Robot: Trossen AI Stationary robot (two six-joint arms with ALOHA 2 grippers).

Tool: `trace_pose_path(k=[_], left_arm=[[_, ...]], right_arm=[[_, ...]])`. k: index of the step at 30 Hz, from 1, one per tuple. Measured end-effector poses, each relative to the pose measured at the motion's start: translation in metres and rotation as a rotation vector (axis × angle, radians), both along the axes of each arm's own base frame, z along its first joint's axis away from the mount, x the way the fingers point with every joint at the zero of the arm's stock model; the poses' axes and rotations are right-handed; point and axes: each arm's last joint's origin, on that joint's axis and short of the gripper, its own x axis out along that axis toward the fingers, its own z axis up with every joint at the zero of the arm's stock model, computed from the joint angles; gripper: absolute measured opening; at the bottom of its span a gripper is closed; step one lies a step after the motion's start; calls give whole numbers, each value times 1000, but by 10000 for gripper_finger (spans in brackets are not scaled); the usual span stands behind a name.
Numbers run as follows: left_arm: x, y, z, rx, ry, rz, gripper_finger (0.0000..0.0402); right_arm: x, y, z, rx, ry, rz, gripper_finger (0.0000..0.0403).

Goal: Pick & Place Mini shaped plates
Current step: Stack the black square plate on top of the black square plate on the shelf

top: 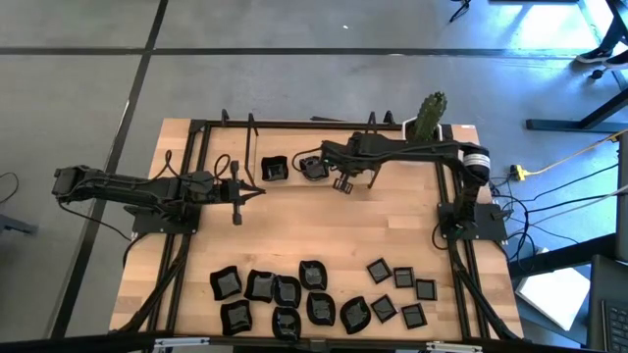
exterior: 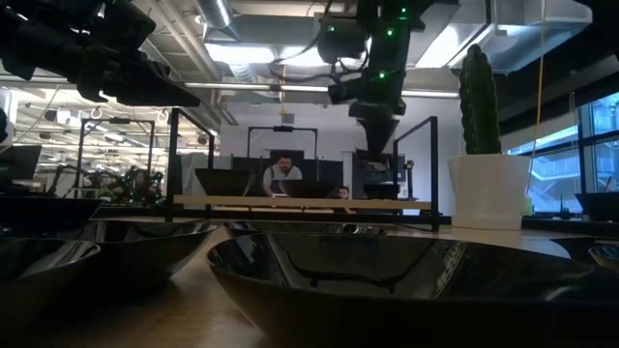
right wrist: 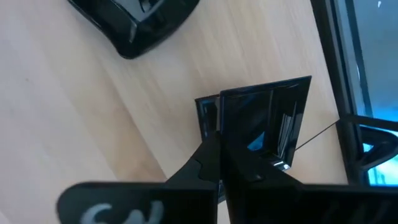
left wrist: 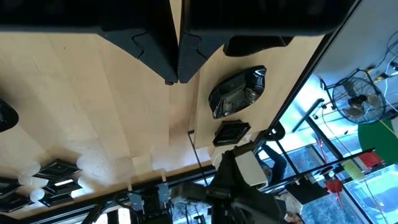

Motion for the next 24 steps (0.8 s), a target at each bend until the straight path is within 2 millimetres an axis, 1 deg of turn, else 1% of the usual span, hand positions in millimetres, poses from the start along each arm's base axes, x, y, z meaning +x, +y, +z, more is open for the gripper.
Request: trace_pose_path(k=[5, 15, 20, 24], left_arm=[[0, 0, 0, -5, -1, 1, 6], [0, 0, 0, -1, 0, 0, 4], [0, 0, 0, 0, 0, 0, 7], [0, 0, 0, -6, 1, 1, 7]], right_arm=[[2, -5, -9, -10, 63, 57, 7], [9, -6, -29, -16, 138, 85, 7], [9, -8, -29, -64, 158, 86, 7], [8, -7, -29, -62, 170, 86, 7]])
